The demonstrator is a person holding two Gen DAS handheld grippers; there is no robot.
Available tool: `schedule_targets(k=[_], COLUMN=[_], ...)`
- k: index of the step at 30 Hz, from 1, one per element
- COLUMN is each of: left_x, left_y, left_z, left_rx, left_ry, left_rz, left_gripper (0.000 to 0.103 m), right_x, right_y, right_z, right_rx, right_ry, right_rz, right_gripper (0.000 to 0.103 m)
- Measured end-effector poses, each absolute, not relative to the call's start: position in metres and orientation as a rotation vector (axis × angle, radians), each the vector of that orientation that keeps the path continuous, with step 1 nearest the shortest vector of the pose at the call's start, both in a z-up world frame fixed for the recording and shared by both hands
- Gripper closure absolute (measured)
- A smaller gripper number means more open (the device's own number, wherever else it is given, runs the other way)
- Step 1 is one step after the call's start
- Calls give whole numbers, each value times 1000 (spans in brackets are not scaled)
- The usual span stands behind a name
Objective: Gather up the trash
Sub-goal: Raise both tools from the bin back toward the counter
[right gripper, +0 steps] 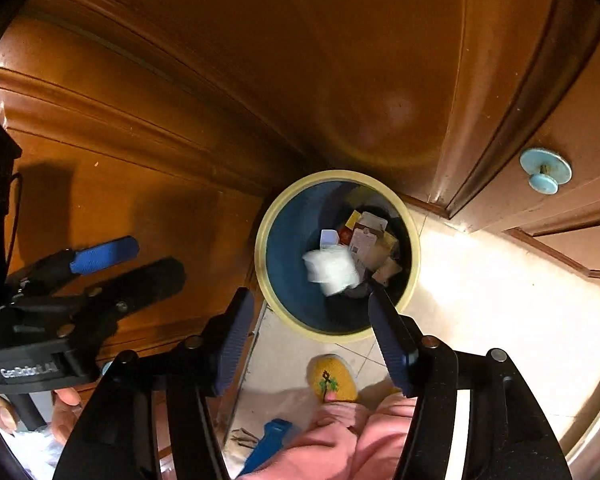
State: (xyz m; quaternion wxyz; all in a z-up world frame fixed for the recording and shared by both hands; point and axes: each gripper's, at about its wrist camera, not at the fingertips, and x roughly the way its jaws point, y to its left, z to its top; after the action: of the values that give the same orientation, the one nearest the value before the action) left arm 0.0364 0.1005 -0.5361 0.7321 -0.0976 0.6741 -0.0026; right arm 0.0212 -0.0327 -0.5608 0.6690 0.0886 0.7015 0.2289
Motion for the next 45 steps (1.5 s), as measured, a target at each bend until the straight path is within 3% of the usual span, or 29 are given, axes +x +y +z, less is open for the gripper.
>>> schedule_targets(k=[10, 20, 33, 38, 45], left_x=[43, 51, 62, 77, 130], left_y=[84, 42, 7, 1, -6], left_z=[-440, -291, -81, -22, 19], left_rx=[-302, -245, -100, -77, -60], left_ry=[1397, 1233, 946, 878, 851], left_rz=[-43, -130, -214, -251, -231], left_gripper=[22, 21, 21, 19, 17], right_x=[29, 18, 29, 44, 100], right_y=[-60, -114, -153, -165, -187], right_z=[-490, -338, -126, -54, 4], right_rx=[171, 192, 232, 233, 210], right_ry=[1584, 1496, 1152, 1040, 982], right_rz=[510, 478, 413, 377, 349], right_gripper=[42, 42, 42, 42, 42])
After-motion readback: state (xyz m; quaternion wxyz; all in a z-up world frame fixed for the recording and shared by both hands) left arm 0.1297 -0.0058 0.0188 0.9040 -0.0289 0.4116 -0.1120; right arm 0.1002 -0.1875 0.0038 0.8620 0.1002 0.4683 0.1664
